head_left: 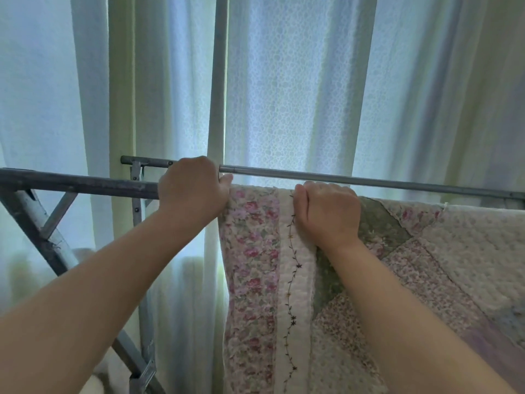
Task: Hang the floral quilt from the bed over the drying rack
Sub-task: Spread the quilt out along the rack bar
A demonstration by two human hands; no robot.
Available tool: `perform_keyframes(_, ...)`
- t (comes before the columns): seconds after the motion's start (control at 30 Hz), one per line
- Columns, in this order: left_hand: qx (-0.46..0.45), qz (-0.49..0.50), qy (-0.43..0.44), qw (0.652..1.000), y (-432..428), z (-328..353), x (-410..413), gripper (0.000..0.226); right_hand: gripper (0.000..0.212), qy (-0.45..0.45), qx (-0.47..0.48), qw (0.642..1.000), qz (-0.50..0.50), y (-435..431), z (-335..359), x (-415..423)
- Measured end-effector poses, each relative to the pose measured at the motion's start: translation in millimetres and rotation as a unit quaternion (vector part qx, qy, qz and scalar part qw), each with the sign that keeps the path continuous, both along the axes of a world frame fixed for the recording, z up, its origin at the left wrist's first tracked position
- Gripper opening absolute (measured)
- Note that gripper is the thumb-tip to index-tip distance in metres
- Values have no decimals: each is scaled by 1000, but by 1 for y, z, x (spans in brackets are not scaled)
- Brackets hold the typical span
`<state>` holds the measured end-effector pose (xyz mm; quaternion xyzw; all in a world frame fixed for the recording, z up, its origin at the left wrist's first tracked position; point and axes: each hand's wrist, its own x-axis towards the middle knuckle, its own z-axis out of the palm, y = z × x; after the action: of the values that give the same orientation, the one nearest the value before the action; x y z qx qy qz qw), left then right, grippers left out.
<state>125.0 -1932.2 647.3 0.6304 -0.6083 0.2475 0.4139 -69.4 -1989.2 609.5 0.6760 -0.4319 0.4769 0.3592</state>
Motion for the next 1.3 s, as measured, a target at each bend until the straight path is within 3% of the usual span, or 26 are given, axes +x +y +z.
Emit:
perform_keyframes(0.13, 44, -28, 48, 997, 14, -20, 2, 53, 50, 23, 42, 999, -6, 5, 4, 3)
perform_keyframes(0.2, 91, -97, 133, 982, 18, -33, 1, 50, 48, 52, 118, 991, 19, 6, 13, 0)
perform_keyframes(0.23, 115, -158, 204, 959, 19, -38, 0, 41, 48, 60, 175, 982, 47, 5, 20, -4)
perform_keyframes(0.33, 161, -305, 423, 838, 22, -53, -11, 16, 48, 48, 338, 933, 112, 6, 41, -22)
perform_keyframes(0.4, 139, -298, 487, 810, 21, -60, -17, 19, 51, 58, 344, 931, 109, 7, 43, -26)
perform_keyframes(0.53, 5, -214, 505, 836, 17, -63, -20, 32, 51, 90, 195, 976, 44, 10, 23, -17)
perform_keyframes(0.63, -68, -165, 456, 872, 14, -67, -20, 44, 46, 79, 119, 989, 31, 11, 14, -14)
perform_keyframes(0.73, -44, -153, 403, 901, 7, -84, -17, 51, 46, 37, 90, 995, 38, 15, 6, -18)
perform_keyframes(0.87, 9, -153, 385, 910, -3, -105, -3, 44, 42, 4, 124, 992, 34, 30, -18, -15)
perform_keyframes(0.93, 63, -175, 437, 880, -6, -105, 4, 61, 48, 12, 117, 992, 44, 39, -30, -6)
perform_keyframes(1.03, 149, -305, 499, 797, -10, -96, 8, 91, 52, 1, 101, 992, 71, 50, -42, 8)
perform_keyframes(1.1, 184, -372, 511, 753, -9, -92, 6, 78, 51, -7, 96, 992, 84, 56, -48, 15)
perform_keyframes(1.23, 176, -444, 557, 679, -10, -92, 9, 20, 34, -14, 119, 987, 105, 64, -57, 29)
perform_keyframes(1.3, 161, -477, 604, 618, -11, -95, 15, 15, 46, 4, 176, 980, 91, 64, -59, 36)
